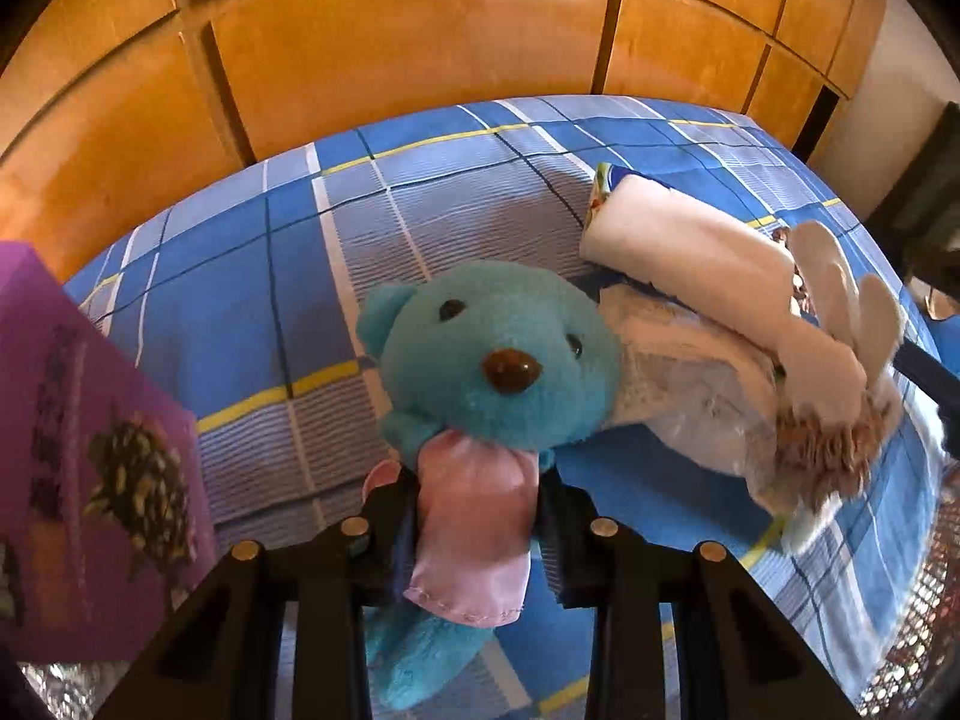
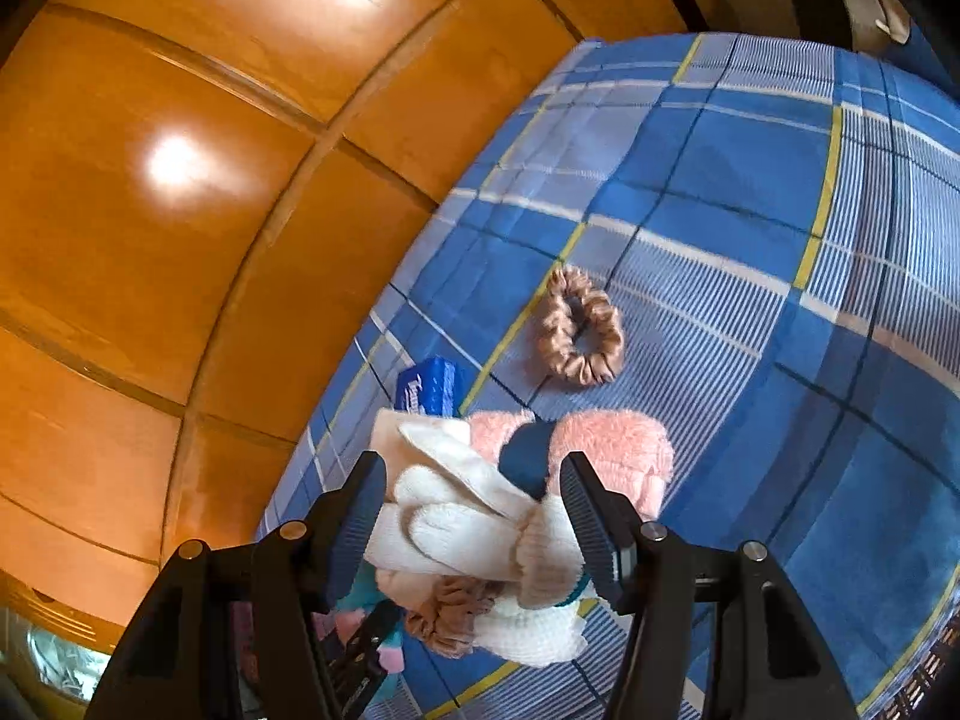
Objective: Organize soft objects
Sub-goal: 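Grasp the blue teddy bear with left tool while right tool grasps the white bunny, then carry the blue teddy bear into the gold tray and release it with the left tool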
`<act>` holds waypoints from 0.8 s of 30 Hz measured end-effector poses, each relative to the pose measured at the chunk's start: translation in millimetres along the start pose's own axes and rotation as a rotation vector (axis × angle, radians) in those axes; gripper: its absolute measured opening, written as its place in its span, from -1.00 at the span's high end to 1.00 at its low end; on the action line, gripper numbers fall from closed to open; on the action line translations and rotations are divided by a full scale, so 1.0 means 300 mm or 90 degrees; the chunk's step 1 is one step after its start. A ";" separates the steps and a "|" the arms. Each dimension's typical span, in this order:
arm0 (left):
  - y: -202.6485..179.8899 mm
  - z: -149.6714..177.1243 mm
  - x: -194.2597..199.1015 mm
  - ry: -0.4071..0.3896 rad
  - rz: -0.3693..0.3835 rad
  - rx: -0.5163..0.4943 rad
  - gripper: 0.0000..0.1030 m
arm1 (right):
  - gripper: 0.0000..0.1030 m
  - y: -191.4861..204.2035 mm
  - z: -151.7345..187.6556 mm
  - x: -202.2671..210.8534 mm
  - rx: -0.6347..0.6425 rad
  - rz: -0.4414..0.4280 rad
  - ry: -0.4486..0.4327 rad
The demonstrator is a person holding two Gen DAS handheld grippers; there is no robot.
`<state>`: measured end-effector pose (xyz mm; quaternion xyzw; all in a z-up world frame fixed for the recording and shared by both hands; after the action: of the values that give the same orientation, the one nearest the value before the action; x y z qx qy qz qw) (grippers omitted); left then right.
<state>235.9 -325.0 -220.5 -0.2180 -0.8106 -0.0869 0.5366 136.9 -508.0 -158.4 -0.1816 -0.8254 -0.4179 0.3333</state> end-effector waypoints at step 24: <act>0.189 -0.508 0.504 -0.199 -0.004 0.110 0.37 | 0.10 -0.007 0.109 -0.101 0.167 0.161 0.108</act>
<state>338.2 -292.2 -26.1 -0.1794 -0.8891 0.0167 0.4207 144.2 -483.5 -195.0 -0.2031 -0.8125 -0.2755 0.4719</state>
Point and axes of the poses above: each gripper's, at about its wrist camera, not at the fingertips, and x roughly against the way its jaws point, y to its left, z to its underside, the point moved 10 cm from there along -x, roughly the way its jaws point, and after that the axes turned 9 degrees about x, right-handed, at the moved point
